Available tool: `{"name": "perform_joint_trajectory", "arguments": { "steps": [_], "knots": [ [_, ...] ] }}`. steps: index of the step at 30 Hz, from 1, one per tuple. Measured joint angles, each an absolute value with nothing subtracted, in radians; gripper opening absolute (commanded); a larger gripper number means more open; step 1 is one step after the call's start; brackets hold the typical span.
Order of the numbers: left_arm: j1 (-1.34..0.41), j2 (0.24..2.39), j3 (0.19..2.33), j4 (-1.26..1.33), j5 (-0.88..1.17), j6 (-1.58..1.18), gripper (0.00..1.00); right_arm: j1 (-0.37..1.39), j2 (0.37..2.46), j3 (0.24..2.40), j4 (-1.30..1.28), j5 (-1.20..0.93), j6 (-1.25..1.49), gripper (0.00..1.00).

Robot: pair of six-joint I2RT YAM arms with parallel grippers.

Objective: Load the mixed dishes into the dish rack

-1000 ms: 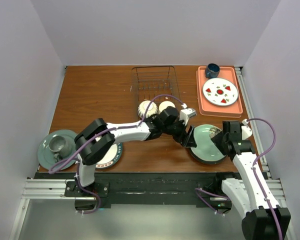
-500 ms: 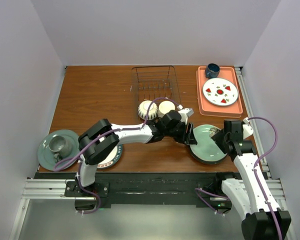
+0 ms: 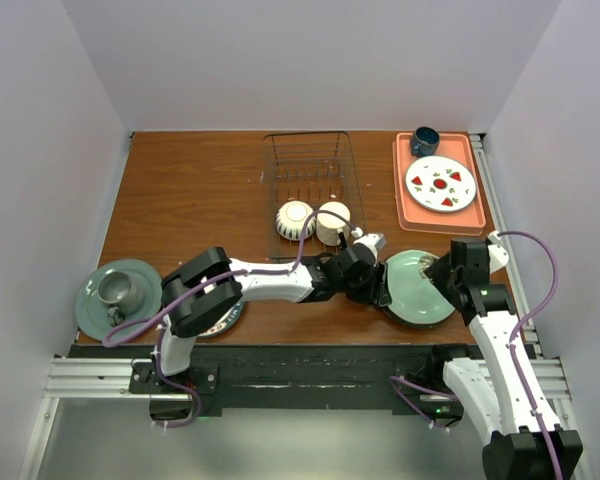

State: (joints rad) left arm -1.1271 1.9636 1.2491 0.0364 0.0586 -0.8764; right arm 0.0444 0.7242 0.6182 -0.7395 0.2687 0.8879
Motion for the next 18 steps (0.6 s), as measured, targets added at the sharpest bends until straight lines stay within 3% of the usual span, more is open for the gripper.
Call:
{"name": "perform_joint_trajectory", "arguments": {
  "steps": [13,18],
  "knots": [
    [-1.131,1.973,1.246,0.084,-0.014,-1.007,0.52,0.045,0.706,0.618,-0.716,0.262,0.84,0.51],
    [-1.137,2.028,1.275,0.104,-0.017,-1.031,0.35,0.044,0.704,0.618,-0.713,0.261,0.822,0.51]
  ]
}}
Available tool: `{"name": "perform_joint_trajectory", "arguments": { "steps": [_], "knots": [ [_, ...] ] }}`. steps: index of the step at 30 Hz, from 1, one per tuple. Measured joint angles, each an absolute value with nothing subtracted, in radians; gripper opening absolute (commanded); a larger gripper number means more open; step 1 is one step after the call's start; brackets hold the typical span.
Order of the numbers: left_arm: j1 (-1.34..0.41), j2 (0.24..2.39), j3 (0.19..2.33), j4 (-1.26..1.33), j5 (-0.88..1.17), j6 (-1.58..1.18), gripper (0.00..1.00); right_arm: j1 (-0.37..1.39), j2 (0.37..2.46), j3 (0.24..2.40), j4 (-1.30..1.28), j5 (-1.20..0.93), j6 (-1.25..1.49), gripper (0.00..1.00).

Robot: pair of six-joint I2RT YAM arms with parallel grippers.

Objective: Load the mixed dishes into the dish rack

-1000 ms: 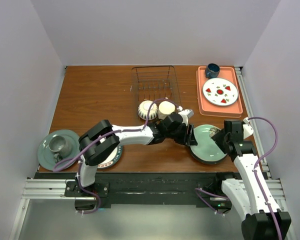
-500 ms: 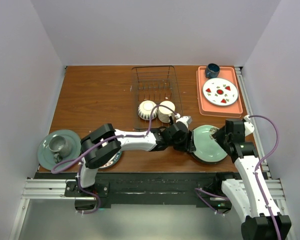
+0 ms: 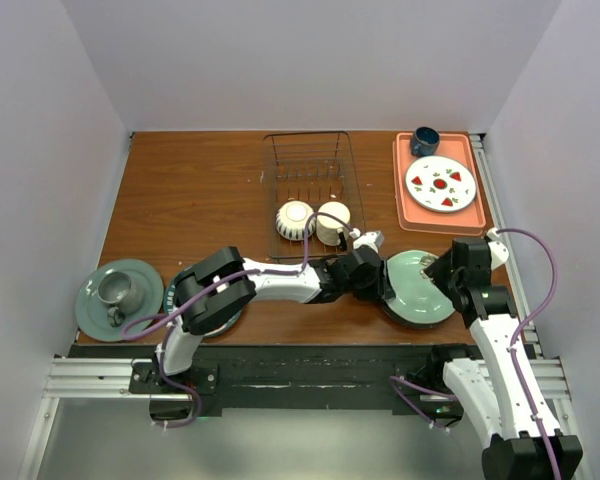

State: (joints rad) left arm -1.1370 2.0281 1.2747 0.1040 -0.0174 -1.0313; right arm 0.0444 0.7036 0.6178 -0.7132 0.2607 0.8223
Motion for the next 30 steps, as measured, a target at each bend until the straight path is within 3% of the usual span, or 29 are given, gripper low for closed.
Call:
{"name": "perform_joint_trajectory", "arguments": {
  "steps": [5,30],
  "knots": [
    [-1.141,2.056,1.291,0.102,-0.04,-1.056,0.0,0.045,0.678,0.613,-0.708,0.244,0.817,0.51],
    [-1.184,1.97,1.351,-0.025,-0.22,-0.959,0.0,0.045,0.648,0.614,-0.719,0.216,0.808,0.51]
  ]
}}
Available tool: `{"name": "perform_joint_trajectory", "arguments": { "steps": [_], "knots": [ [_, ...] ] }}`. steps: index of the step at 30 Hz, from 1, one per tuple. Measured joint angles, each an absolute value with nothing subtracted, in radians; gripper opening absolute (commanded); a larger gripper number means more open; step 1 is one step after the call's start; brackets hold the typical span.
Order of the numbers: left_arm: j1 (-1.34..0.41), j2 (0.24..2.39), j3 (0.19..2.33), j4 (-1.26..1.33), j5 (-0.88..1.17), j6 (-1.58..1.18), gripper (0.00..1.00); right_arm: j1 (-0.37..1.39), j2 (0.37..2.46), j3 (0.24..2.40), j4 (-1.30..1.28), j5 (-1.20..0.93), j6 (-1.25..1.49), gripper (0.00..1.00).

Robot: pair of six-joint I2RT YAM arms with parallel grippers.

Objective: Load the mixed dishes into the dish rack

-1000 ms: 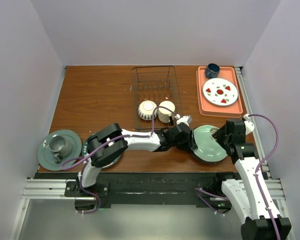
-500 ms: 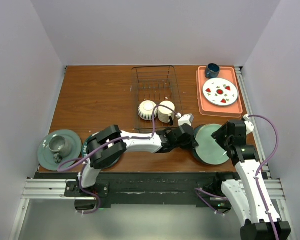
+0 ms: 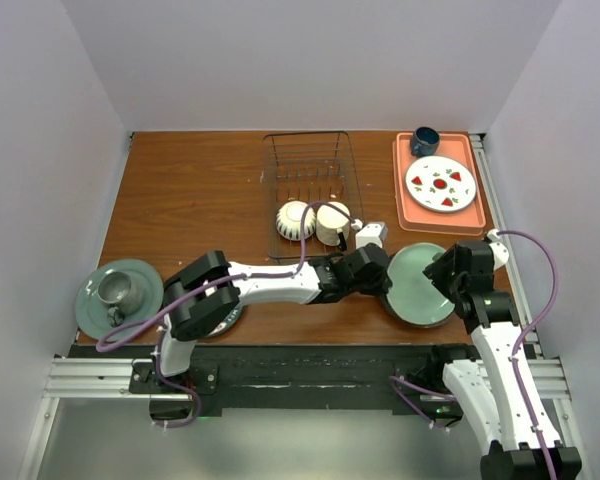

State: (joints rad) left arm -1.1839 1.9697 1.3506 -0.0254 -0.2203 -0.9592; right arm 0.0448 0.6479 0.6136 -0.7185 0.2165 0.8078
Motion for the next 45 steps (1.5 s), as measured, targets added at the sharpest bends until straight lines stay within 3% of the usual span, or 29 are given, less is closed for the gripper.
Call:
{"name": "perform_joint_trajectory", "arguments": {
  "steps": [12,30,45],
  "knots": [
    [-1.088,1.941,1.31,-0.025,-0.117,-0.924,0.0,0.045,0.654,0.626,-0.726,0.217,0.797,0.54],
    [-0.936,1.851,1.26,0.008,0.131,-0.899,0.0,0.045,0.654,0.75,-0.776,0.213,0.735,0.83],
    [-0.815,1.746,1.261,0.081,0.237,-0.938,0.0,0.045,0.585,0.759,-0.754,0.089,0.617,0.84]
  ]
}}
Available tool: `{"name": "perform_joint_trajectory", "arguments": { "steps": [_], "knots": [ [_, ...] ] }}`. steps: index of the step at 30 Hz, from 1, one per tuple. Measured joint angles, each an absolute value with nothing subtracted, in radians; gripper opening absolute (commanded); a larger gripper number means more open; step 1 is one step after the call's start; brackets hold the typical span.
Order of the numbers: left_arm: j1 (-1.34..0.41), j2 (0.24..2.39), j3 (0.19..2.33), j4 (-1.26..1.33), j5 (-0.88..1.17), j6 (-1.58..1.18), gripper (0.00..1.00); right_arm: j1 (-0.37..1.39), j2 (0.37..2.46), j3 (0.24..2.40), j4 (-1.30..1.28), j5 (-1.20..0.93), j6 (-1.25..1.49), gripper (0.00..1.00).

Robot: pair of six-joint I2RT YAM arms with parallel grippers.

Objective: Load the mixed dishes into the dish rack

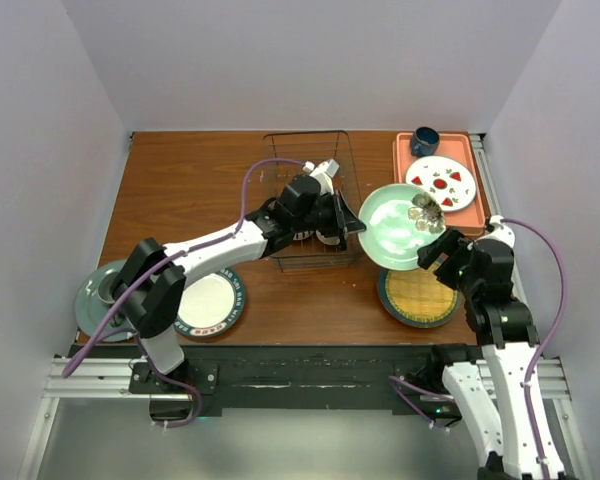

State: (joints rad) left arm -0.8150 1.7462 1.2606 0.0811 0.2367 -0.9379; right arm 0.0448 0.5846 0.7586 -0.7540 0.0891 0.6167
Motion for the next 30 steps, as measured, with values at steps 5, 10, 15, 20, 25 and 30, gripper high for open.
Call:
{"name": "perform_joint_trajectory", "arguments": {
  "steps": [5,10,15,20,25,30],
  "knots": [
    [-0.814,1.716,1.261,0.124,0.292,-0.969,0.0,0.045,0.494,0.746,-0.679,-0.016,0.574,0.77],
    [-0.814,1.695,1.239,0.211,0.366,-1.035,0.0,0.045,0.484,0.744,-0.614,-0.084,0.558,0.59],
    [-0.807,1.685,1.193,0.287,0.395,-1.091,0.0,0.044,0.472,0.744,-0.564,-0.109,0.586,0.19],
    [-0.788,1.682,1.123,0.393,0.425,-1.16,0.0,0.044,0.44,0.75,-0.509,-0.15,0.639,0.0],
    [-0.786,1.682,1.102,0.454,0.428,-1.171,0.16,0.044,0.447,0.759,-0.504,-0.153,0.654,0.0],
    [-0.789,1.675,1.1,0.445,0.426,-1.152,0.51,0.046,0.461,0.773,-0.492,-0.166,0.646,0.0]
  ]
}}
